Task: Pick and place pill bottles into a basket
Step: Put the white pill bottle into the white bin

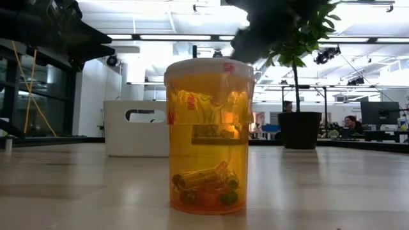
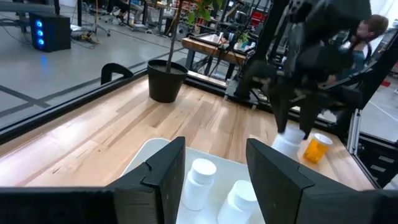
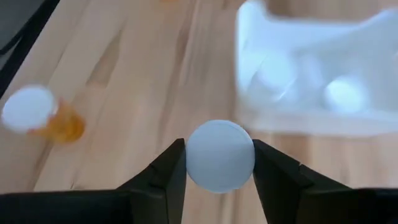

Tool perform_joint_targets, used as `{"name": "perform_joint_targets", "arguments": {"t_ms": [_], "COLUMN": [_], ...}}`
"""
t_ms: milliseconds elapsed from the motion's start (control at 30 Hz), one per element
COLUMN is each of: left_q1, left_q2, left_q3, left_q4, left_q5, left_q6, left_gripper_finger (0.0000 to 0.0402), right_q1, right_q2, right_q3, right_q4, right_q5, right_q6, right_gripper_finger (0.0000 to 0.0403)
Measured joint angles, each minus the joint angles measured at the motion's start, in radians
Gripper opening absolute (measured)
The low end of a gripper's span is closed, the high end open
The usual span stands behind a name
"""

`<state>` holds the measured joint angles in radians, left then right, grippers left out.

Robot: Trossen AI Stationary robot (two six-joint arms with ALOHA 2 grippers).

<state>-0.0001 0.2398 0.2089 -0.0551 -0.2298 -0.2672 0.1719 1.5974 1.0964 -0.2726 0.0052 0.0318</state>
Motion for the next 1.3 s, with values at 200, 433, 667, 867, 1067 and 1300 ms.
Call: {"name": "perform_joint_targets", "arguments": {"t_ms": [200, 433, 667, 867, 1067, 1300], "left_q1": [0.000, 0.000, 0.000, 0.000, 0.000, 0.000], "left_q2": [0.000, 0.000, 0.000, 0.000, 0.000, 0.000], "left_q3": [0.000, 0.000, 0.000, 0.000, 0.000, 0.000], "left_q4": [0.000, 0.000, 0.000, 0.000, 0.000, 0.000], "left_q5": [0.000, 0.000, 0.000, 0.000, 0.000, 0.000], "left_q6": [0.000, 0.000, 0.000, -0.001, -0.001, -0.001], "left_gripper_finger": [0.0205, 0.0205, 0.0205, 0.0205, 0.0205, 0.0205], "right_q1": [-0.074, -0.162, -0.248, -0.301, -0.352, -0.377], "right_q2": [0.004, 0.047, 0.138, 0.257, 0.339, 0.386], "right_q3": [0.072, 0.109, 0.192, 0.355, 0.480, 0.476], "right_q4": [0.019, 0.145, 0.157, 0.030, -0.108, -0.123], "right_q5": [0.015, 0.005, -0.047, -0.067, -0.071, -0.137], "right_q6": [-0.094, -0.166, -0.238, -0.280, -0.303, -0.303], "right_gripper_finger": [0.0145, 0.0145, 0.0145, 0.0145, 0.0145, 0.0145]}}
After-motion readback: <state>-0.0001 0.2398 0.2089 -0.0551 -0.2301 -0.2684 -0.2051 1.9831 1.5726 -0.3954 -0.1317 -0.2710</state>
